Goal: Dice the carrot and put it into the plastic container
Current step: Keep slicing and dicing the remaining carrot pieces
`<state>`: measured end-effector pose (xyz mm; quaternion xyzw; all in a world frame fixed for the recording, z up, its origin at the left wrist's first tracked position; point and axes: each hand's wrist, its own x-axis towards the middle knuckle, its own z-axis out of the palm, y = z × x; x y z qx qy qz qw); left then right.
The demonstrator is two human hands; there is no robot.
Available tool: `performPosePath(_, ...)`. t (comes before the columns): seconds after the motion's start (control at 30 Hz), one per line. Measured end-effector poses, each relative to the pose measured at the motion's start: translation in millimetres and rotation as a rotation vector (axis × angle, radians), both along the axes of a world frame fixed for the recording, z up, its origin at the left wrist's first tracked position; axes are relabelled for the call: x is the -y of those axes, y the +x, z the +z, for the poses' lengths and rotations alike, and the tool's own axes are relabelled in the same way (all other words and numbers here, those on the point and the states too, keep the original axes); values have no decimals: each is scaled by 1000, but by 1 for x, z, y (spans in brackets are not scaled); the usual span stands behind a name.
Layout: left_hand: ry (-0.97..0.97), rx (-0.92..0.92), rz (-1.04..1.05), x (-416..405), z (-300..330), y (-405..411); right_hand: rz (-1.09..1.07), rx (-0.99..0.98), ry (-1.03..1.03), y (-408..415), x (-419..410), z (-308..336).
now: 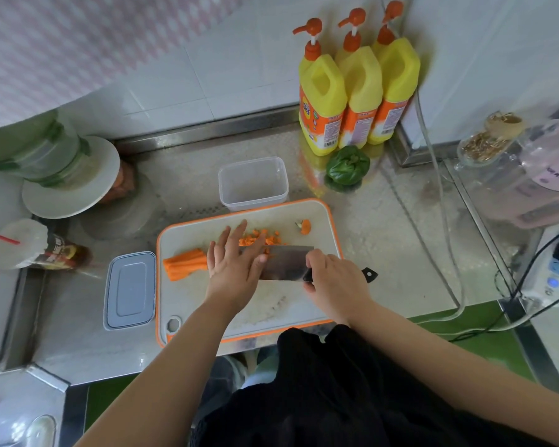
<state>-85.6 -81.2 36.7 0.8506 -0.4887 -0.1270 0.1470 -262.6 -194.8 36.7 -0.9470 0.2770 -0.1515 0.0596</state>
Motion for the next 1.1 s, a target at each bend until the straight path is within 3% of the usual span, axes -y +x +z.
performPosePath(0.1, -77, 142, -100, -3, -3, 1, -15, 3, 15, 0, 1, 0)
performPosePath(0.2, -137, 182, 11, -8, -7, 0, -24, 4, 23, 0, 2, 1)
performPosePath(0.27, -170, 137, 125, -8, -9, 2, -25, 3, 18, 0, 4, 1)
performPosePath(0.43, -33, -82, 254, 5, -5, 4, 0, -32, -10, -1, 6, 0)
performPosePath(0.57, 7, -127, 166, 10, -2, 4, 23, -74, -18, 0, 6, 0)
performPosePath(0.73, -233, -225, -14, -1, -4, -17, 47, -103, 10, 6, 2, 2)
performPosePath(0.87, -224, -151, -140, -11, -11, -27, 51, -93, 13, 8, 0, 4)
performPosePath(1.1, -4, -229, 190, -4, -26, 1, 28, -116, 5, 0, -3, 3)
